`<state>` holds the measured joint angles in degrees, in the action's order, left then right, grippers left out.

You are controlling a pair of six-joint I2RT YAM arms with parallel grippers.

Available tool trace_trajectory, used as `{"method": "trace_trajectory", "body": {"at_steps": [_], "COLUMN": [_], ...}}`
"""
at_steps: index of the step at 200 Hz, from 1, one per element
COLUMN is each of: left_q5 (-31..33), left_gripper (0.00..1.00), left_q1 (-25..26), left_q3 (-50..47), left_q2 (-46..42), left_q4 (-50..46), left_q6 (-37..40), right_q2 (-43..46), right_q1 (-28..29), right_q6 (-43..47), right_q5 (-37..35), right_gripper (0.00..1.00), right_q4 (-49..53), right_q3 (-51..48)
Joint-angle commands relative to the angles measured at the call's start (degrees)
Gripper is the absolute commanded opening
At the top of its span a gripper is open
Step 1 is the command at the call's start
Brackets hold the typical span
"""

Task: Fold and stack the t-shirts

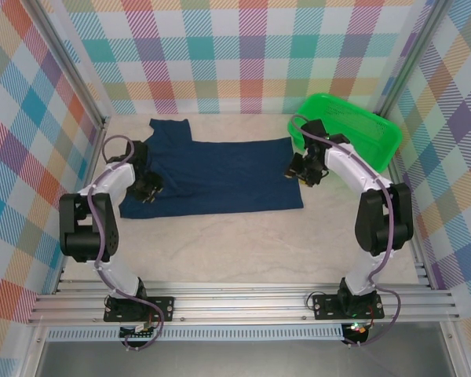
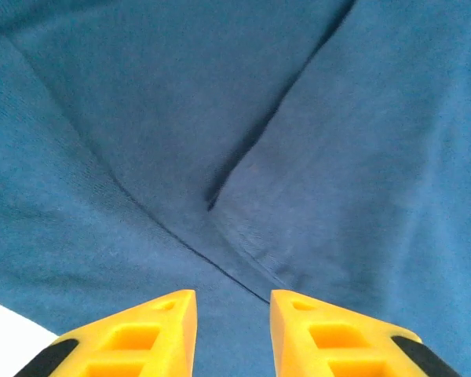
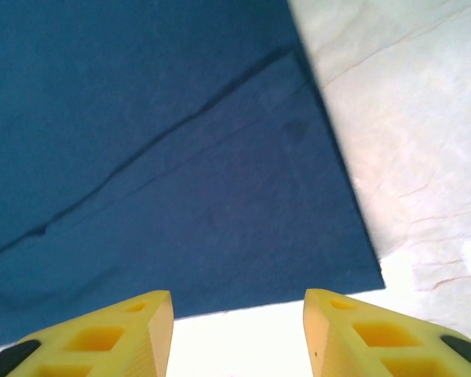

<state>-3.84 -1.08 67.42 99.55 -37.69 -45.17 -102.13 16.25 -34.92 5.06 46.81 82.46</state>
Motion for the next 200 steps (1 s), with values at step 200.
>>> {"method": "trace_trajectory", "body": {"at_steps": [200], "left_q5": [1.2], "left_gripper": [0.0], "left_q1": [0.6], "left_q3": [8.5], "left_q2": [6.5], "left_q4": [4.7], "left_q6": [1.8], "right_q2": [1.8], "right_q1": [2.7], "right_q6": [0.4], "right_q5": [6.7], "right_gripper": [0.46], "right_q4": [-2.9], "right_q3": [-2.4]}}
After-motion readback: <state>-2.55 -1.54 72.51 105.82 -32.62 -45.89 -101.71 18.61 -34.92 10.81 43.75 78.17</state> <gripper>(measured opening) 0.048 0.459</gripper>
